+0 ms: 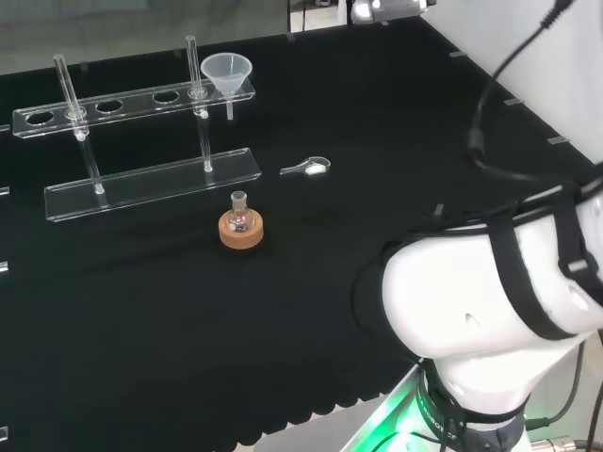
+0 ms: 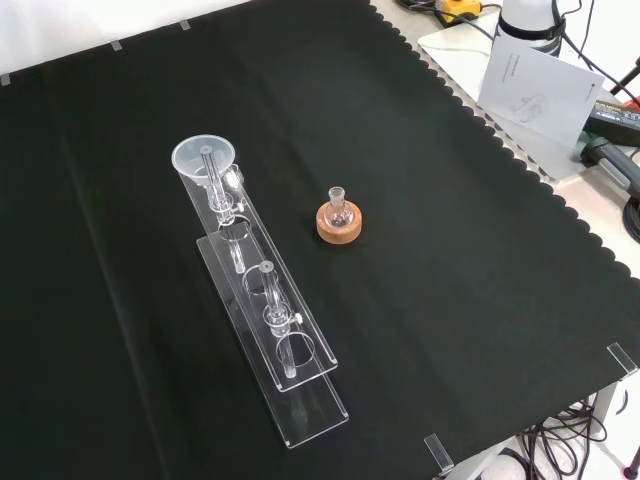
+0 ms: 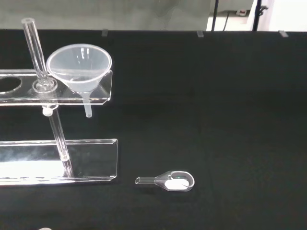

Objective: Pick up the funnel from the transparent funnel stand.

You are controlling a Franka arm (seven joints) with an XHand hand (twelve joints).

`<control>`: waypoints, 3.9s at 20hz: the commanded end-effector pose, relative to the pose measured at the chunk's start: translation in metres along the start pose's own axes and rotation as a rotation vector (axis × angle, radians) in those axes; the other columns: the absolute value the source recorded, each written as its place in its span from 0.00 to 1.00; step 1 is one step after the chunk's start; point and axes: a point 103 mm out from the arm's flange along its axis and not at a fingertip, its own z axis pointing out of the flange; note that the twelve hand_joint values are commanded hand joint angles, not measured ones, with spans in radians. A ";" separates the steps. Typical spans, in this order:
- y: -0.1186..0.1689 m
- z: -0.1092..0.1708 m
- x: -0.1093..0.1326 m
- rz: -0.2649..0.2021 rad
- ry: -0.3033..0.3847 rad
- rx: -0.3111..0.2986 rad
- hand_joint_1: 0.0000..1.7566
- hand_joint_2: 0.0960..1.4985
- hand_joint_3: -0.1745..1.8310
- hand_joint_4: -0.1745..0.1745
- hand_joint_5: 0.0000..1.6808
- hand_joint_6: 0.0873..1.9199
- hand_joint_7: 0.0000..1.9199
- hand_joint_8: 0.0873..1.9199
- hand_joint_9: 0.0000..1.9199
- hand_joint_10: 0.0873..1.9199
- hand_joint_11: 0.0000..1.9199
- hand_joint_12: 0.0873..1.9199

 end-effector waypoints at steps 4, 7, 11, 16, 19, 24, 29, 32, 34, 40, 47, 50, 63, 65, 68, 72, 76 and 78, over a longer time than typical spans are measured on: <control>0.120 0.038 0.027 -0.100 -0.021 0.037 0.06 0.71 0.25 0.62 0.11 0.00 0.03 0.17 0.10 0.29 0.02 0.71; 0.138 0.048 0.043 -0.130 -0.041 0.060 0.11 0.69 0.24 0.59 0.12 0.00 0.04 0.19 0.11 0.30 0.03 0.71; 0.155 0.060 0.059 -0.154 -0.061 0.099 0.15 0.66 0.23 0.55 0.14 0.00 0.05 0.20 0.12 0.30 0.03 0.72; 0.164 0.074 0.082 -0.186 -0.065 0.131 0.18 0.63 0.23 0.53 0.15 0.00 0.06 0.22 0.12 0.31 0.04 0.72; 0.169 0.086 0.094 -0.195 -0.097 0.164 0.20 0.62 0.22 0.52 0.15 0.00 0.06 0.23 0.12 0.31 0.03 0.72; 0.176 0.096 0.099 -0.181 -0.121 0.204 0.24 0.57 0.21 0.50 0.15 0.00 0.05 0.24 0.11 0.32 0.03 0.72; 0.187 0.110 0.100 -0.163 -0.135 0.275 0.26 0.53 0.21 0.49 0.12 0.00 0.02 0.26 0.10 0.33 0.03 0.75; 0.192 0.118 0.099 -0.152 -0.142 0.303 0.27 0.51 0.21 0.49 0.11 0.00 0.00 0.27 0.09 0.34 0.05 0.76; 0.196 0.122 0.098 -0.146 -0.147 0.323 0.27 0.50 0.21 0.49 0.10 0.00 0.00 0.26 0.09 0.35 0.06 0.77; 0.205 0.137 0.096 -0.156 -0.146 0.360 0.28 0.47 0.21 0.48 0.07 0.00 0.00 0.21 0.08 0.37 0.08 0.78; 0.213 0.145 0.102 -0.176 -0.156 0.387 0.29 0.46 0.21 0.44 0.04 0.00 0.00 0.14 0.06 0.39 0.09 0.78; 0.214 0.150 0.103 -0.188 -0.152 0.392 0.29 0.46 0.21 0.44 0.04 0.00 0.00 0.14 0.05 0.39 0.10 0.78; 0.224 0.166 0.100 -0.168 -0.183 0.446 0.31 0.45 0.21 0.46 0.02 0.00 0.00 0.12 0.04 0.40 0.11 0.78; 0.224 0.169 0.099 -0.160 -0.180 0.463 0.31 0.45 0.21 0.46 0.02 0.00 0.00 0.12 0.04 0.40 0.11 0.78; 0.224 0.171 0.099 -0.152 -0.183 0.459 0.31 0.46 0.21 0.47 0.02 0.00 0.00 0.13 0.05 0.40 0.12 0.78; 0.223 0.169 0.100 -0.148 -0.193 0.438 0.32 0.47 0.23 0.46 0.06 0.00 0.05 0.27 0.17 0.35 0.15 0.77; 0.222 0.162 0.101 -0.149 -0.215 0.367 0.32 0.49 0.24 0.44 0.13 0.00 0.13 0.32 0.27 0.31 0.17 0.75; 0.221 0.157 0.103 -0.154 -0.226 0.327 0.32 0.50 0.25 0.43 0.16 0.00 0.17 0.34 0.31 0.30 0.18 0.74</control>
